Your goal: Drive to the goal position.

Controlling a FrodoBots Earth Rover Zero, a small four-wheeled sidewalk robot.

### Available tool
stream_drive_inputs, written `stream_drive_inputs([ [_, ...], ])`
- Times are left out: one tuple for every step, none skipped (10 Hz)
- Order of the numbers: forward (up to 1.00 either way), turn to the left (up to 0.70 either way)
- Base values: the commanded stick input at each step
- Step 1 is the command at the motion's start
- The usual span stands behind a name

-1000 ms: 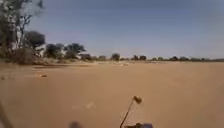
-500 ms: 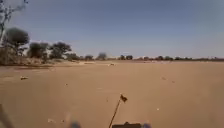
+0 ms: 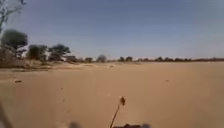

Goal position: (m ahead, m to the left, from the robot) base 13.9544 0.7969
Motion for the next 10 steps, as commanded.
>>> stream_drive_inputs([
  [0.50, 0.00],
  [0.50, 0.00],
  [0.50, 0.00],
  [0.50, 0.00],
  [0.50, 0.00],
  [0.50, 0.00],
  [0.50, 0.00],
  [0.50, 0.00],
  [0.50, 0.00],
  [0.50, 0.00],
])
